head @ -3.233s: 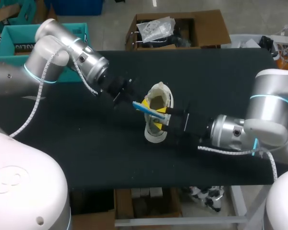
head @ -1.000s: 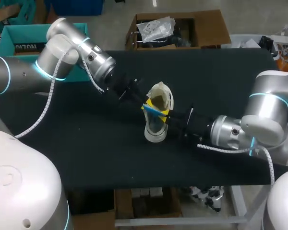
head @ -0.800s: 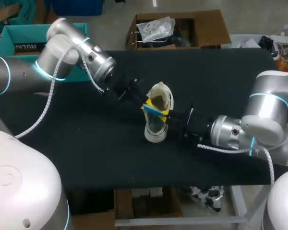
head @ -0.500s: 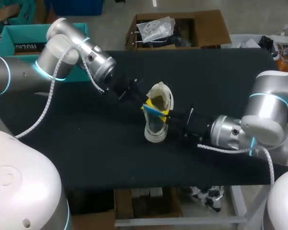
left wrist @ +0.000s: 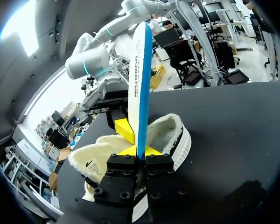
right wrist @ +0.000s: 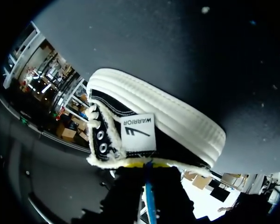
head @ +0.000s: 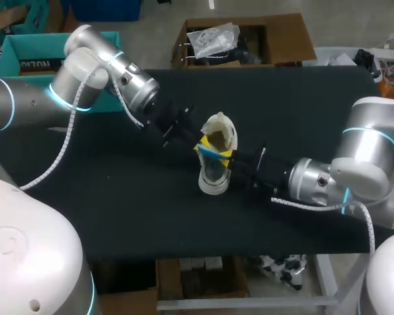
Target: Open the shoe tongue, take the insole out of the shoe, put the insole back into the shoe, and pack the shoe into the shoebox
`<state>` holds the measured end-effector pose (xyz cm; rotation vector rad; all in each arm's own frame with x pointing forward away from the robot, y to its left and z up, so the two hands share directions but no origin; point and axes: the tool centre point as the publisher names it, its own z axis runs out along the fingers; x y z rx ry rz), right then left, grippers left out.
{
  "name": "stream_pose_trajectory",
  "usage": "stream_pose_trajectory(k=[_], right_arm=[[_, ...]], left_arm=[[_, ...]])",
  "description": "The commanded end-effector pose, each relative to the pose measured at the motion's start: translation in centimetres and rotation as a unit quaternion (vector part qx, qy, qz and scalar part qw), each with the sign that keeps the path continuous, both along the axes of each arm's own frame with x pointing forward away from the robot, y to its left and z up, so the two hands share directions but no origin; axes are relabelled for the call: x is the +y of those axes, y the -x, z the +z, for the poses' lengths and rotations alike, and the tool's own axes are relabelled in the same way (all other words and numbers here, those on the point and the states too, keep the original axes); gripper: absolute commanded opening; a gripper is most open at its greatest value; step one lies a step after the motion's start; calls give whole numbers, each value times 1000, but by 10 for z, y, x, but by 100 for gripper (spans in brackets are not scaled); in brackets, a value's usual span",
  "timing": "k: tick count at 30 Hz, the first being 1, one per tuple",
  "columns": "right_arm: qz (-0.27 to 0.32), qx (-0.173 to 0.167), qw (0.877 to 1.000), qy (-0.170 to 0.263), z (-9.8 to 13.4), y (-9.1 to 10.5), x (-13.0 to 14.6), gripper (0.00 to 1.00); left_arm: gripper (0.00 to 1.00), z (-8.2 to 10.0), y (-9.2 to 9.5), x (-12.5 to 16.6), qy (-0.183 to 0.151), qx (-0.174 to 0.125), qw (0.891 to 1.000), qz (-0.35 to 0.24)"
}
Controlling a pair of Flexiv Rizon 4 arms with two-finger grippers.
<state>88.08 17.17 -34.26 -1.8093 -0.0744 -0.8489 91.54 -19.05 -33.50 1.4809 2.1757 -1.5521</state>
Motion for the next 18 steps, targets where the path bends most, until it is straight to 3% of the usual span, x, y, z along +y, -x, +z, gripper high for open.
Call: stream_pose_trajectory(k=[1,4,6,9,11,16,17,18], right_arm=[[-12,-9,1000,-3,-6,-1,3,0],[-15,-13,1000,2,-6,-1,3,0],[-17,-14,1000,6,-6,-1,3,0],[-21,-16,1000,11,-7,-1,4,0],[-24,-18,999,12,-7,0,3,0],[-30,-22,999,16,-6,0,1,0],[-31,-22,999,16,-6,0,1,0],[-32,-22,999,17,-6,0,1,0]], left_arm=[[4,3,3,-8,0,-5,1000,-5],[72,8,6,-9,-1,-14,1000,-13],[92,14,10,-8,-2,-20,1000,-13],[87,21,15,-4,-5,-29,1000,-11],[66,24,18,-2,-4,-33,999,-9],[58,28,26,1,6,-35,999,-14],[49,28,27,1,7,-35,999,-19],[45,27,28,0,6,-35,999,-18]])
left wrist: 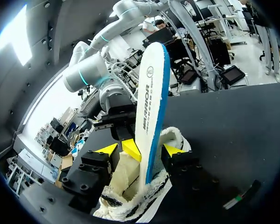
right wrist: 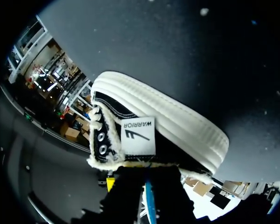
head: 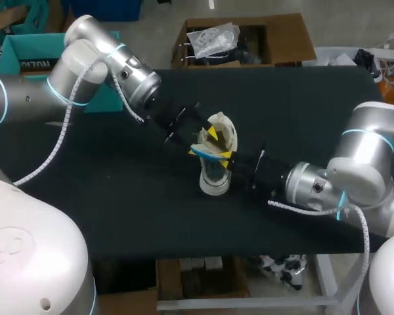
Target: Open the shoe tongue, take the insole out of the shoe, put the insole back into the shoe, and pack the shoe into the shoebox
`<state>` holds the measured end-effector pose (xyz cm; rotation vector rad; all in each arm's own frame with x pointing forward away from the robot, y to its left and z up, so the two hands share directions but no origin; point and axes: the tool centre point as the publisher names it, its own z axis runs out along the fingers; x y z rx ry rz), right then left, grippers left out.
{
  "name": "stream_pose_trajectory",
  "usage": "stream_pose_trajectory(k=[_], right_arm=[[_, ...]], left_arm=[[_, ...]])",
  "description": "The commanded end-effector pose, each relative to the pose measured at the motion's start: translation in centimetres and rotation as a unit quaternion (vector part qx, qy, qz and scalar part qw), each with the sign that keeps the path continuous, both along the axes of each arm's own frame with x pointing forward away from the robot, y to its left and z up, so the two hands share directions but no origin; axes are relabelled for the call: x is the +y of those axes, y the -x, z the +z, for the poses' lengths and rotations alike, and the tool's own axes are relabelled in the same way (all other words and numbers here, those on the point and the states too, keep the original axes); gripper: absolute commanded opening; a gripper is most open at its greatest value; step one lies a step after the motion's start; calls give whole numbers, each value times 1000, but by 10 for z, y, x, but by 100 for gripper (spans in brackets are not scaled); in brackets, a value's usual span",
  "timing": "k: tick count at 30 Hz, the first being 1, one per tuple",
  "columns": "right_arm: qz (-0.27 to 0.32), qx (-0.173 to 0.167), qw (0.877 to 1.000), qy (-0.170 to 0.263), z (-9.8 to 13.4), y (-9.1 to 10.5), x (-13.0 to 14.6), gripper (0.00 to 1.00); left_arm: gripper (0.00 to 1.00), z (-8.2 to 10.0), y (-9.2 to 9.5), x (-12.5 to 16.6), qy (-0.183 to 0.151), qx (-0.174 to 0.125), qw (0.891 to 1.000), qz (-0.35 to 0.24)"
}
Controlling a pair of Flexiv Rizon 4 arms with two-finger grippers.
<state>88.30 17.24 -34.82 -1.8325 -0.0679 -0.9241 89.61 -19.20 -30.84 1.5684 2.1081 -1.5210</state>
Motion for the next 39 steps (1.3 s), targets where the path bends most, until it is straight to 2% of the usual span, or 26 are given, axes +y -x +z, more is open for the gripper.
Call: stream_pose_trajectory(k=[1,6,8,11,12,13,15,16,18,19,21,25,28,39], right_arm=[[-8,-3,1000,0,0,3,0,0],[-12,-4,1000,1,0,2,-1,0],[-13,-4,1000,2,0,2,-1,0],[-15,-6,1000,1,2,4,-1,0],[-17,-7,1000,2,4,6,-1,12],[-20,-9,1000,6,6,8,-2,38],[-24,-16,999,15,14,12,-2,57],[-24,-19,999,22,18,15,-2,73],[-26,-27,999,35,25,19,-1,65],[-25,-31,998,40,28,21,0,55],[-24,-40,998,50,34,24,2,42],[-15,-50,996,65,39,28,8,31],[-14,-49,996,72,37,28,10,2],[-9,-65,995,78,13,17,8,0]], left_arm=[[43,1,10,2,-1,-8,1000,7],[21,-2,10,0,2,-6,1000,7],[0,-3,10,-1,2,-5,1000,5],[0,-5,9,-1,2,-5,1000,2],[0,-6,9,-1,1,-7,1000,2],[0,-6,9,-1,0,-8,1000,2],[0,-6,9,-1,-1,-12,1000,-3],[0,-7,9,-1,-2,-12,1000,-3],[0,-7,8,-2,-2,-16,1000,-6],[0,-7,9,-2,-2,-16,1000,-6],[0,-6,9,-2,-1,-19,1000,-8],[0,-7,8,-4,-4,-22,1000,-10],[0,-7,9,-6,-10,-29,999,-10],[0,-11,6,-8,-25,-68,997,1]])
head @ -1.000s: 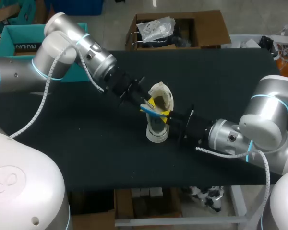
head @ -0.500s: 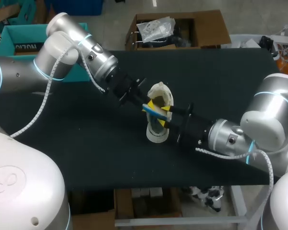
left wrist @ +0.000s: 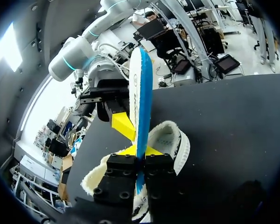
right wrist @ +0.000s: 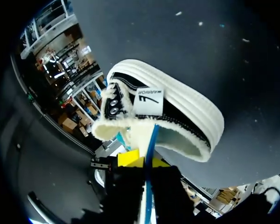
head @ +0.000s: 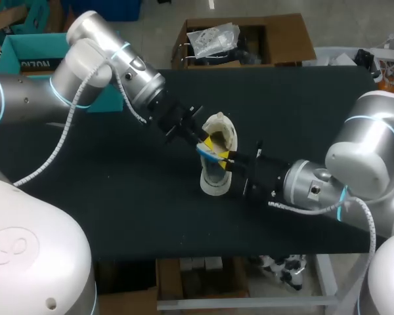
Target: Open the shoe tongue, take the insole out of the shoe, put the insole back into the shoe, and pack the shoe into the shoebox
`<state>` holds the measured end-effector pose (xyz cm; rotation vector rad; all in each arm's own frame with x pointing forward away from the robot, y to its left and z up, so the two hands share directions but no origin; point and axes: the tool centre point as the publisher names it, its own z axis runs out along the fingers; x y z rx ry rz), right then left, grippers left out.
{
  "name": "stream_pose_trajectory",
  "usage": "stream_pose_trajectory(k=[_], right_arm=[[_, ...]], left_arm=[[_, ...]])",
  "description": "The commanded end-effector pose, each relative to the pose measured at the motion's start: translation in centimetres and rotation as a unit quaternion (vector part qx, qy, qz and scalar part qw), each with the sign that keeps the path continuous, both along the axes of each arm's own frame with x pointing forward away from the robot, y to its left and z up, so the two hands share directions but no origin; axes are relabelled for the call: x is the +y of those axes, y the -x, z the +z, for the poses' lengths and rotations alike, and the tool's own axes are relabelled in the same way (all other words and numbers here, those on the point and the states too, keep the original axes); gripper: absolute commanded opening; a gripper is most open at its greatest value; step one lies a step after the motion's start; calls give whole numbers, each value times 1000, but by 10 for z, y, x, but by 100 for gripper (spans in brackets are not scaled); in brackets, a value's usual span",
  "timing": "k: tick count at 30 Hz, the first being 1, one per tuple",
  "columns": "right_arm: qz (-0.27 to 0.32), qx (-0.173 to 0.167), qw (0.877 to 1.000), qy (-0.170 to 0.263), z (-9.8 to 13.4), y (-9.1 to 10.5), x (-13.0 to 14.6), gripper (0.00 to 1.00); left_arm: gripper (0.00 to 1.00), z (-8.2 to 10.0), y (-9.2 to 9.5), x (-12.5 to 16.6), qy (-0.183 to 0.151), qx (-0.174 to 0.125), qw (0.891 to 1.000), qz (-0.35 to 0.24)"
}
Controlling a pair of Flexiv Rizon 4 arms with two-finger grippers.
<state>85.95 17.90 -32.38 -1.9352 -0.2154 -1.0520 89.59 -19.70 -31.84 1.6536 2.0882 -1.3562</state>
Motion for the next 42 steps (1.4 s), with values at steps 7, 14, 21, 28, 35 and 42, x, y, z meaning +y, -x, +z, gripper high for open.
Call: stream_pose_trajectory(k=[7,14,21,28,35,42], right_arm=[[-15,-20,1000,2,-22,-17,-4,0],[-19,-18,1000,11,-29,-25,-3,0],[-21,-15,1000,16,-33,-26,-5,0],[-27,-19,999,17,-33,-26,-7,0],[-29,-23,999,20,-31,-28,-5,0],[-33,-25,999,21,-30,-28,-5,0]], left_arm=[[0,-17,-9,-6,2,-14,1000,17],[0,-32,-18,-6,0,-6,1000,29],[39,-21,-15,-2,6,-17,999,26],[37,-6,-5,6,19,-27,999,27],[9,-3,0,7,27,-25,999,23],[0,-7,3,3,28,-20,999,17]])
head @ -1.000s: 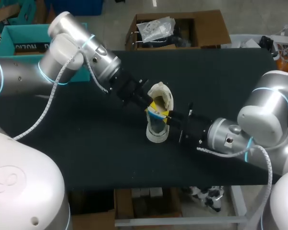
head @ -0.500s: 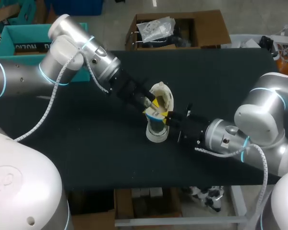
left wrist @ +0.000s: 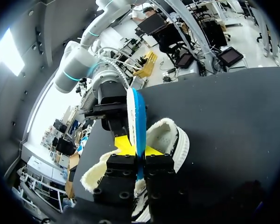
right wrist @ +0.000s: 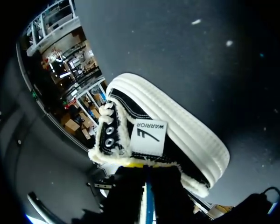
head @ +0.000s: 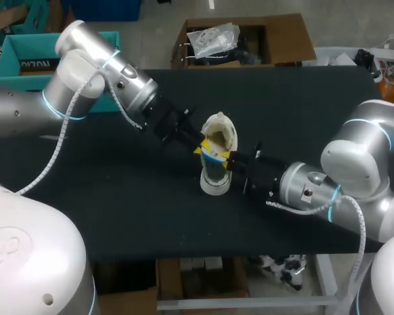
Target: Open the shoe tongue, take the insole out of the shoe, put the insole back into the shoe, and pack the shoe into the shoebox
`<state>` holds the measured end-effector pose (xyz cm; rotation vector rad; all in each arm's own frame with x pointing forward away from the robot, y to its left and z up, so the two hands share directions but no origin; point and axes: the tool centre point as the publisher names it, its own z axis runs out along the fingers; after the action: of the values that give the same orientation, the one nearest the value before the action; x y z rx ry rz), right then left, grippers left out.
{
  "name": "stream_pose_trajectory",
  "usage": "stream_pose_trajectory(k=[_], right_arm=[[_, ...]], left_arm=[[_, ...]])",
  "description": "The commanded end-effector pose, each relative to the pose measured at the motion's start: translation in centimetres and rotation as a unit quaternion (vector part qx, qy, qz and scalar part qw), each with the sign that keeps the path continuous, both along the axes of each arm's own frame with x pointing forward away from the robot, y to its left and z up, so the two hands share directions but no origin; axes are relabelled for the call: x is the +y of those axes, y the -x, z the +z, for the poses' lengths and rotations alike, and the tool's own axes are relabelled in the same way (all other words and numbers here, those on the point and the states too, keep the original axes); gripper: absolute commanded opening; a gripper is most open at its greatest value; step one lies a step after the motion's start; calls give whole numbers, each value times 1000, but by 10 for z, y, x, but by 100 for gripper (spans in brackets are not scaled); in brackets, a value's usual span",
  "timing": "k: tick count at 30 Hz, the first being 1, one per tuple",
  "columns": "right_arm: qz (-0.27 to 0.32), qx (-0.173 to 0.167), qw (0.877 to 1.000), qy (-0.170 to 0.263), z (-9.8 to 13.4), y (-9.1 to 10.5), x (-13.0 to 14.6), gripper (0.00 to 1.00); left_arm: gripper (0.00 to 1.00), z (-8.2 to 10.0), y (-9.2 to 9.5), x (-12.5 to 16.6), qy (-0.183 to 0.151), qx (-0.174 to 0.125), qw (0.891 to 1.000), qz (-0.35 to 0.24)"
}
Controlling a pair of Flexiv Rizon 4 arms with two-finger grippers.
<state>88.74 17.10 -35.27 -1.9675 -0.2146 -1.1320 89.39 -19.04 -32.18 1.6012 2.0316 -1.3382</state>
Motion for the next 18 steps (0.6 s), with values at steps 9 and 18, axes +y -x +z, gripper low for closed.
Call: stream_pose_trajectory(k=[9,18], right_arm=[[-19,-19,1000,-1,25,25,5,37],[0,-38,999,0,34,33,19,0]], left_arm=[[0,-6,1,-4,1,-1,1000,-4],[0,-7,3,-4,2,-1,1000,-2]])
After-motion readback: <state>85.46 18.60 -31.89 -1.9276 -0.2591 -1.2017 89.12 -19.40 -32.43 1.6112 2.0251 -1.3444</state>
